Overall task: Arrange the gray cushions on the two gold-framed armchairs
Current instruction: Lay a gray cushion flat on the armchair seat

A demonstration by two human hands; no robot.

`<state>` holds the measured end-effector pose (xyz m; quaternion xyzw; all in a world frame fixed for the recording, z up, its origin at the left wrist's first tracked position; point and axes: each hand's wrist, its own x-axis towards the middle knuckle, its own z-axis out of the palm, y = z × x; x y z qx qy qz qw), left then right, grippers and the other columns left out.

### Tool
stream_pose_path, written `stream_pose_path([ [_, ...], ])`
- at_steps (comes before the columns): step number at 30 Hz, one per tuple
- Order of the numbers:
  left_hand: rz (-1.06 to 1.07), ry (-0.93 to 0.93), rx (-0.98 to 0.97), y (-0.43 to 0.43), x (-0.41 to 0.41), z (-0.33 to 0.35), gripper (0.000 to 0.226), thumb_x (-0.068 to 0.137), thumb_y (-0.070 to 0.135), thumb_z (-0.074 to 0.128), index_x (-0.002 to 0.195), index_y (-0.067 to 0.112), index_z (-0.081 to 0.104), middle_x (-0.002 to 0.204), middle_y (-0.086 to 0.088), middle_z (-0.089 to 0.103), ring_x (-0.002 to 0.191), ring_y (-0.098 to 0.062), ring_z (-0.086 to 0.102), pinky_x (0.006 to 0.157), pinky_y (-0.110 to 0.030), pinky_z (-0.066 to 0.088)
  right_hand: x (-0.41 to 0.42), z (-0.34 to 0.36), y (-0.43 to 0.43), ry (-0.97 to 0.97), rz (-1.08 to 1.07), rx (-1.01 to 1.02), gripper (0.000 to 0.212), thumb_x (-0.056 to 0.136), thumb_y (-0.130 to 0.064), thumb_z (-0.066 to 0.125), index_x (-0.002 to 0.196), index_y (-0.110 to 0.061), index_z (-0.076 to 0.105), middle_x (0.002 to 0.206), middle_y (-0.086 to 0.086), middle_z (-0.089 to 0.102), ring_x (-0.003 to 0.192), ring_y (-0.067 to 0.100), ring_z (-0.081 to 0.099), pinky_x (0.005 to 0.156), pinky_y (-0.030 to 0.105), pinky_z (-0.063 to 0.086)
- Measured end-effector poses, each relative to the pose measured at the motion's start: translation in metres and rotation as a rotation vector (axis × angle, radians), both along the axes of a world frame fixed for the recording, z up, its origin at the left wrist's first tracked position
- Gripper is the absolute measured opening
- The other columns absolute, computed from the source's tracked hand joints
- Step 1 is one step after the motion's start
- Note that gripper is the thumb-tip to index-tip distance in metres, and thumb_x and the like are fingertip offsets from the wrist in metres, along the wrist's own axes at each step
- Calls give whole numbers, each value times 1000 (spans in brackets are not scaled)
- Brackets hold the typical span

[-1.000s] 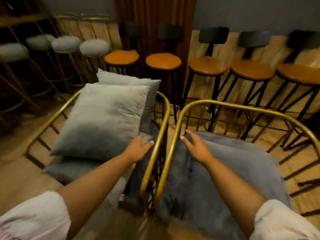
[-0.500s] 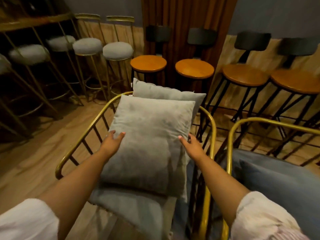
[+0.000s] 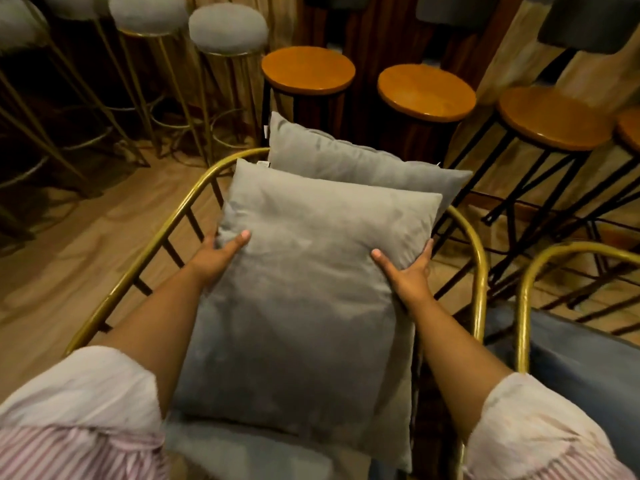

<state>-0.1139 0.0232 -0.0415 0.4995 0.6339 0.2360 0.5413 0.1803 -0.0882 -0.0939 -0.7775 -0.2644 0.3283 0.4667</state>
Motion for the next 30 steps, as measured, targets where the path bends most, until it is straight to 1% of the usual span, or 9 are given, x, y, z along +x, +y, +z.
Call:
stream_pose_path([
  [3, 65, 15, 4, 6, 5, -9, 80, 80, 55, 61, 147, 24, 30, 145, -2, 45, 129, -28, 46, 92, -33, 37, 8, -5, 1, 42, 19, 81, 139, 44, -64, 78, 150, -29, -3, 157, 4, 19, 141, 24, 29, 115, 43, 29],
  [7, 86, 46, -10, 4, 5, -11, 81, 78, 56, 62, 146, 24, 32, 150, -7, 41, 134, -33, 42, 101, -38, 36, 16, -12, -4, 102, -12, 136, 114, 66, -40, 81, 150, -25, 7, 154, 5, 29, 136, 24, 37, 109, 35, 34],
  [9, 94, 43, -23, 0, 3, -7, 84, 77, 56, 63, 147, 23, 30, 151, -9, 39, 134, -34, 41, 104, -42, 36, 13, -11, -11, 157, -41, 131, 108, 67, -45, 79, 149, -24, 13, 150, 5, 35, 133, 25, 40, 108, 38, 37],
  [13, 79, 16, -7, -20, 0, 15, 97, 69, 58, 70, 148, 24, 26, 151, -10, 39, 133, -36, 42, 103, -48, 38, 5, 3, -40, 270, -41, 146, 115, 57, -64, 75, 148, -27, 16, 146, 4, 41, 131, 27, 44, 108, 44, 39],
  [16, 52, 11, 45, -45, -5, 42, 98, 65, 61, 71, 147, 26, 30, 148, -9, 43, 132, -36, 45, 105, -49, 39, 0, 27, -66, 276, -55, 194, 118, 53, -64, 75, 148, -28, 16, 145, 4, 42, 130, 27, 45, 106, 41, 40],
  [20, -31, 5, 188, -67, -15, 53, 113, 41, 80, 70, 139, 32, 41, 138, -5, 55, 125, -30, 53, 104, -49, 43, -2, 67, -111, 229, -107, 311, 108, 61, -54, 78, 147, -25, 19, 145, 4, 43, 129, 25, 45, 107, 41, 40],
  [24, -101, -45, 266, -130, 8, 108, 101, 60, 68, 69, 144, 25, 34, 145, -8, 47, 131, -33, 46, 105, -48, 40, 7, 107, -164, 171, -147, 404, 108, 57, -61, 77, 146, -26, 25, 144, 3, 45, 127, 23, 47, 107, 44, 41],
  [27, -137, -32, 314, -162, 36, 136, 93, 69, 61, 67, 146, 20, 33, 148, -11, 44, 132, -35, 44, 106, -45, 37, 23, 132, -204, 130, -207, 437, 101, 64, -54, 76, 146, -24, 26, 144, 4, 45, 128, 24, 47, 108, 44, 40],
  [30, -227, -60, 339, -187, 68, 156, 108, 54, 71, 71, 142, 18, 41, 143, -10, 50, 129, -31, 49, 108, -43, 39, 47, 155, -244, 111, -288, 465, 102, 63, -56, 76, 145, -22, 27, 143, 4, 47, 127, 24, 48, 106, 40, 41],
])
